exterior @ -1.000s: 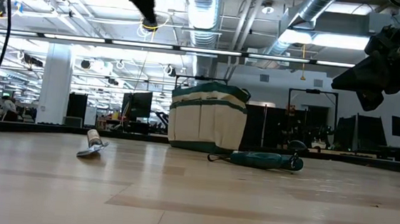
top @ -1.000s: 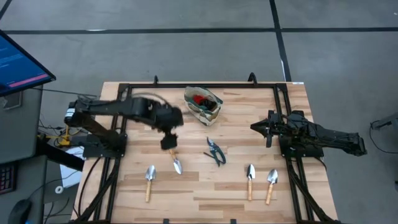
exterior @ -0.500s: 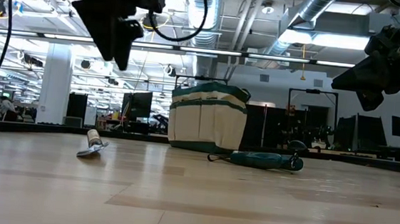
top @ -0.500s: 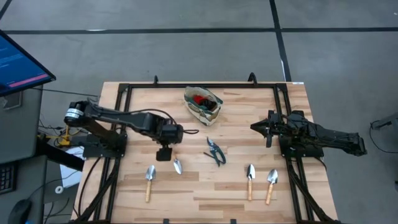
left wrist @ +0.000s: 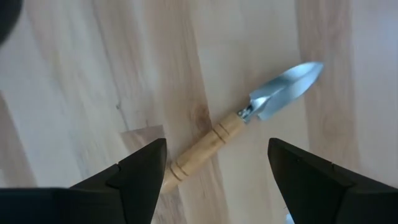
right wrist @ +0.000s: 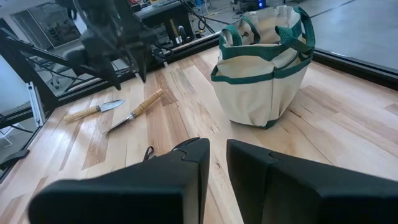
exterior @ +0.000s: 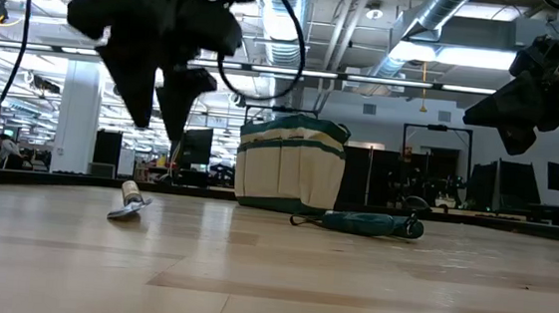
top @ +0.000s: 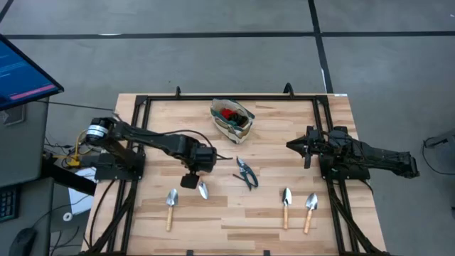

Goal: Pick & Place Garden tools in Gardening bag
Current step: Put the brown trowel into the gardening bag

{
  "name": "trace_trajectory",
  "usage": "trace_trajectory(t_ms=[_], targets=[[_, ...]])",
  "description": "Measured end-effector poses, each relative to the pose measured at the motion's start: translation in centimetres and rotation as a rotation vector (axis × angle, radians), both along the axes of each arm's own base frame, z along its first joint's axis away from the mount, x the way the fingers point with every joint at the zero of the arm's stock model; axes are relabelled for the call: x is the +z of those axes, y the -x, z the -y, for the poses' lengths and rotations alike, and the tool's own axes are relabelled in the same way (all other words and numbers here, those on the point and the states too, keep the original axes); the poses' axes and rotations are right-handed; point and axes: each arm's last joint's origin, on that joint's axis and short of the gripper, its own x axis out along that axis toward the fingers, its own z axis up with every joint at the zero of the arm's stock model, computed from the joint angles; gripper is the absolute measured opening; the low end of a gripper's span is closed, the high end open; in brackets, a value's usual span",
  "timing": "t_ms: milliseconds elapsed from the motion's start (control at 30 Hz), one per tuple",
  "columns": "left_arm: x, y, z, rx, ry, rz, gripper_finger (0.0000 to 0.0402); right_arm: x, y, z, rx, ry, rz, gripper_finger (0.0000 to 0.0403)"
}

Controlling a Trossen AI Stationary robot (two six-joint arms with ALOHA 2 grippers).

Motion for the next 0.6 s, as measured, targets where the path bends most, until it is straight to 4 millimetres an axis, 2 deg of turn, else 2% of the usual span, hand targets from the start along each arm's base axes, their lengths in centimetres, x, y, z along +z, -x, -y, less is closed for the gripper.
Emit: trace_trajectory(t_ms=[267,600], targets=[[-2.0,-1.1,0.2,-0.057,-0.026,-0.078,0.0280,0.0,0.0,0.0,0.000,0.000,0.000,0.0050],[-2.1,-1.2,0.2,-0.052,-0.024,-0.078,0.0280,0.0,0.0,0.0,0.000,0.000,0.000,0.0050]])
